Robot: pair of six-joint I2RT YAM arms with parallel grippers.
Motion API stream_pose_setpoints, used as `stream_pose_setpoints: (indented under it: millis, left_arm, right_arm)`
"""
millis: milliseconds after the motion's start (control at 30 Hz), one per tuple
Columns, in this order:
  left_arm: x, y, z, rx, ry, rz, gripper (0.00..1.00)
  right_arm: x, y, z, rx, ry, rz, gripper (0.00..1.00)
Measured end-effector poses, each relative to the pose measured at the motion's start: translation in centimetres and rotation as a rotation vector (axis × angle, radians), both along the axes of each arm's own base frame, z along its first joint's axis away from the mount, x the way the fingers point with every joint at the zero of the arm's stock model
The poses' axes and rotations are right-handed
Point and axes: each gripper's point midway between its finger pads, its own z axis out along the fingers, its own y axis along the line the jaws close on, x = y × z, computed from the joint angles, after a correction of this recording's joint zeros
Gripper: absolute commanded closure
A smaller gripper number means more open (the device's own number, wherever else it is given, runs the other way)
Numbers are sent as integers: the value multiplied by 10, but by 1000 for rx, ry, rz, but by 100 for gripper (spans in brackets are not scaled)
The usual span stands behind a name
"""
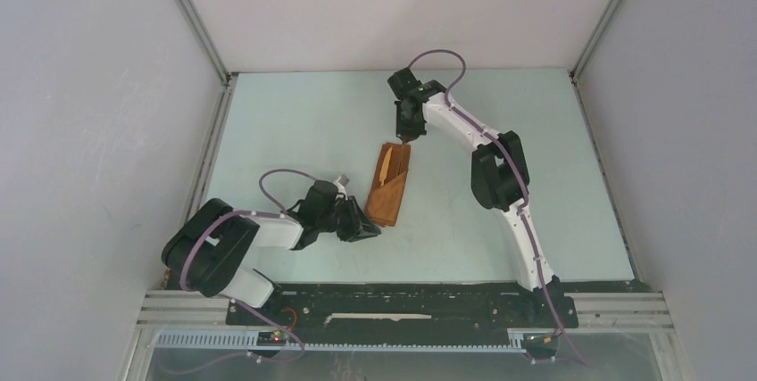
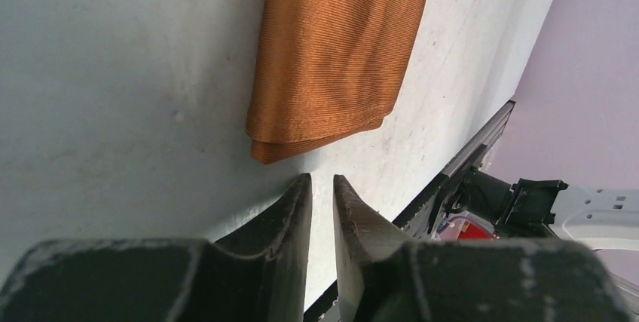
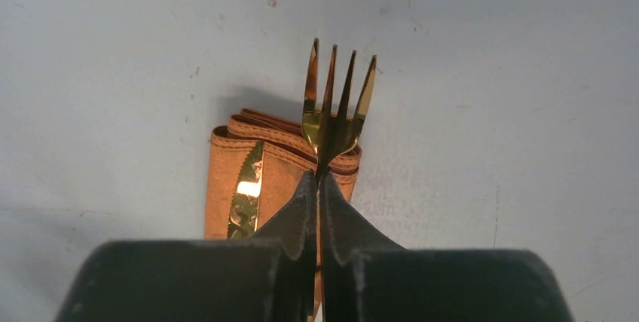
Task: Fold the napkin into a case and place the utensils inside
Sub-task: Insert the fork into the folded napkin.
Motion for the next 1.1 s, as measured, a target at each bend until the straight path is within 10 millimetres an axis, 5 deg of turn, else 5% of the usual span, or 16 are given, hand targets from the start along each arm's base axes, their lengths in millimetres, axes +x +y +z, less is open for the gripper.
stream_pose_setpoints:
  millis: [1100]
  left_arm:
    - [7,-10,-3,-97,-28,23,77]
  right_arm:
    - [-85,15,-31,4,152,-73,100]
